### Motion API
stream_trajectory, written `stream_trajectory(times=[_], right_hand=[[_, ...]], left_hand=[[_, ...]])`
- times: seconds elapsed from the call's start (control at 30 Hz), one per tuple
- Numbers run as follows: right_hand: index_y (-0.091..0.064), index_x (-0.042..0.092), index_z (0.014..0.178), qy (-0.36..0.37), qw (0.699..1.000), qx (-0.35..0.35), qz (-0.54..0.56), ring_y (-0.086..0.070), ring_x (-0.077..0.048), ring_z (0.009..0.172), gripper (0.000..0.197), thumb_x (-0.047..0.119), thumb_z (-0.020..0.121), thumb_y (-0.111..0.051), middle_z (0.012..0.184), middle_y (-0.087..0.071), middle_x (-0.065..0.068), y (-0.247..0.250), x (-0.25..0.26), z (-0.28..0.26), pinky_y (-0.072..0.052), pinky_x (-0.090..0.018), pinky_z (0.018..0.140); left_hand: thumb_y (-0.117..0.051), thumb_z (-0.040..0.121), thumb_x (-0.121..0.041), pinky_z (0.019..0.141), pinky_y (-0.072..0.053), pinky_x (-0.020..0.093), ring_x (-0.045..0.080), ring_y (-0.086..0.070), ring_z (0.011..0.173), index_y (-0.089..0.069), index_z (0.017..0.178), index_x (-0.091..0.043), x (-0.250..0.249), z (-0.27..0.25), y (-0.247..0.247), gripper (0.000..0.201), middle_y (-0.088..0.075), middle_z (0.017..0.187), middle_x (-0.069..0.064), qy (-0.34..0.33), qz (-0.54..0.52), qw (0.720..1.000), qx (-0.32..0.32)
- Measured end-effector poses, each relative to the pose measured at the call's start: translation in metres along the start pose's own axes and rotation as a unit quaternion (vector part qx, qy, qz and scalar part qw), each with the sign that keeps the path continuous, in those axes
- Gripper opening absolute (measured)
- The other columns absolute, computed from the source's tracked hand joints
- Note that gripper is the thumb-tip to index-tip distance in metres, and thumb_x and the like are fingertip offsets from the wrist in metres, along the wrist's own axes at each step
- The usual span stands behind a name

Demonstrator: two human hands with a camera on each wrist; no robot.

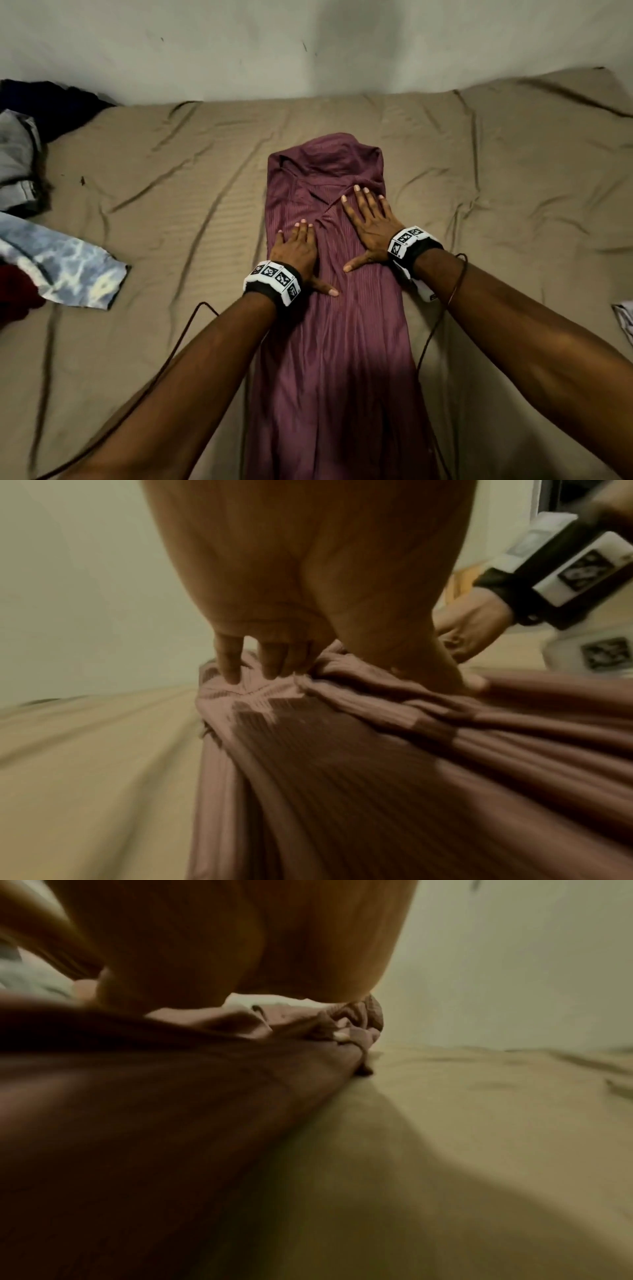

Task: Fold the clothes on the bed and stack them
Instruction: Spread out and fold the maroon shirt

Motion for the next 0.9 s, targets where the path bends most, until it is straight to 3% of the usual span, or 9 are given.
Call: stream_trajectory(times=[0.07, 0.2, 0.27, 0.4, 0.47, 0.57, 0.7, 0.8, 0.9], right_hand=[[0.02, 0.014, 0.158, -0.018, 0.996, -0.069, 0.045, 0.016, -0.039, 0.152, 0.131, 0.098, 0.07, -0.031, 0.163, 0.022, -0.023, 0.014, 0.018, -0.034, -0.003, -0.063, 0.121], [0.011, 0.016, 0.16, 0.024, 0.978, -0.141, 0.149, 0.013, -0.024, 0.155, 0.096, 0.07, 0.097, -0.037, 0.167, 0.021, -0.01, 0.002, 0.074, -0.169, -0.008, -0.048, 0.125], [0.008, 0.02, 0.161, 0.053, 0.979, -0.092, 0.174, 0.013, -0.019, 0.155, 0.104, 0.075, 0.091, -0.047, 0.167, 0.02, -0.003, -0.029, 0.093, -0.242, -0.011, -0.048, 0.125], [0.012, 0.024, 0.16, 0.069, 0.99, 0.025, 0.117, 0.014, -0.023, 0.155, 0.143, 0.1, 0.058, -0.052, 0.166, 0.023, -0.005, -0.106, 0.109, -0.34, -0.007, -0.043, 0.125], [0.014, 0.023, 0.16, 0.057, 0.995, 0.033, 0.079, 0.009, -0.027, 0.155, 0.143, 0.095, 0.058, -0.056, 0.166, 0.022, -0.009, -0.125, 0.108, -0.353, -0.012, -0.045, 0.126], [0.008, 0.023, 0.161, 0.031, 0.997, -0.015, 0.075, -0.003, -0.034, 0.155, 0.138, 0.075, 0.061, -0.071, 0.166, 0.018, -0.015, -0.121, 0.108, -0.344, -0.022, -0.048, 0.123], [0.005, 0.027, 0.161, 0.018, 0.998, -0.026, 0.052, -0.007, -0.036, 0.155, 0.125, 0.06, 0.065, -0.068, 0.166, 0.016, -0.017, -0.119, 0.125, -0.331, -0.028, -0.053, 0.117], [0.006, 0.035, 0.16, 0.01, 0.997, -0.032, 0.063, -0.016, -0.035, 0.152, 0.123, 0.068, 0.07, -0.07, 0.167, 0.017, -0.012, -0.115, 0.123, -0.325, -0.034, -0.053, 0.113], [0.005, 0.042, 0.159, 0.012, 0.998, -0.047, 0.051, -0.027, -0.033, 0.146, 0.127, 0.05, 0.068, -0.083, 0.167, 0.019, -0.009, -0.098, 0.109, -0.318, -0.038, -0.045, 0.111]], left_hand=[[-0.057, 0.06, -0.093, 0.126, -0.009, 0.053, 0.028, 0.0, 0.157, 0.005, 0.16, -0.001, 0.001, -0.023, 0.006, 0.149, 0.004, 0.169, 0.017, 0.004, -0.033, 0.999, -0.027], [-0.036, 0.083, -0.081, 0.123, -0.027, 0.048, 0.027, -0.02, 0.155, -0.018, 0.161, -0.008, 0.009, -0.137, 0.0, 0.109, -0.021, 0.167, 0.016, -0.059, -0.143, 0.964, -0.218], [-0.049, 0.084, -0.077, 0.124, -0.023, 0.045, 0.028, -0.013, 0.156, -0.012, 0.163, -0.019, 0.013, -0.197, -0.042, 0.105, -0.016, 0.168, 0.015, -0.1, -0.153, 0.962, -0.202], [-0.074, 0.07, -0.07, 0.123, -0.026, 0.049, 0.033, -0.005, 0.157, 0.004, 0.162, -0.037, 0.014, -0.284, -0.134, 0.125, -0.003, 0.17, 0.015, -0.161, -0.075, 0.98, -0.093], [-0.073, 0.063, -0.081, 0.123, -0.025, 0.047, 0.035, -0.004, 0.156, 0.006, 0.161, -0.038, 0.014, -0.298, -0.159, 0.133, 0.004, 0.169, 0.018, -0.154, -0.055, 0.983, -0.079], [-0.083, 0.059, -0.071, 0.118, -0.029, 0.048, 0.041, -0.011, 0.155, 0.003, 0.162, -0.037, 0.006, -0.291, -0.172, 0.139, 0.01, 0.167, 0.025, -0.133, -0.025, 0.986, -0.1], [-0.077, 0.066, -0.072, 0.119, -0.03, 0.056, 0.043, -0.007, 0.154, 0.0, 0.162, -0.035, 0.001, -0.274, -0.17, 0.128, 0.017, 0.166, 0.025, -0.131, -0.023, 0.983, -0.129], [-0.079, 0.074, -0.06, 0.123, -0.02, 0.053, 0.039, 0.004, 0.155, 0.002, 0.162, -0.039, 0.002, -0.275, -0.172, 0.121, 0.021, 0.166, 0.019, -0.142, -0.051, 0.98, -0.129], [-0.073, 0.091, -0.04, 0.123, -0.025, 0.05, 0.032, 0.005, 0.157, -0.006, 0.161, -0.045, 0.016, -0.281, -0.167, 0.097, 0.019, 0.169, 0.009, -0.156, -0.137, 0.968, -0.141]])
Point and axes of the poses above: each hand's wrist, its own z-axis towards the middle knuckle, its own y-axis out of the back of the hand, x = y × z, the point moved 9 cm from there along z, towards the middle knuckle
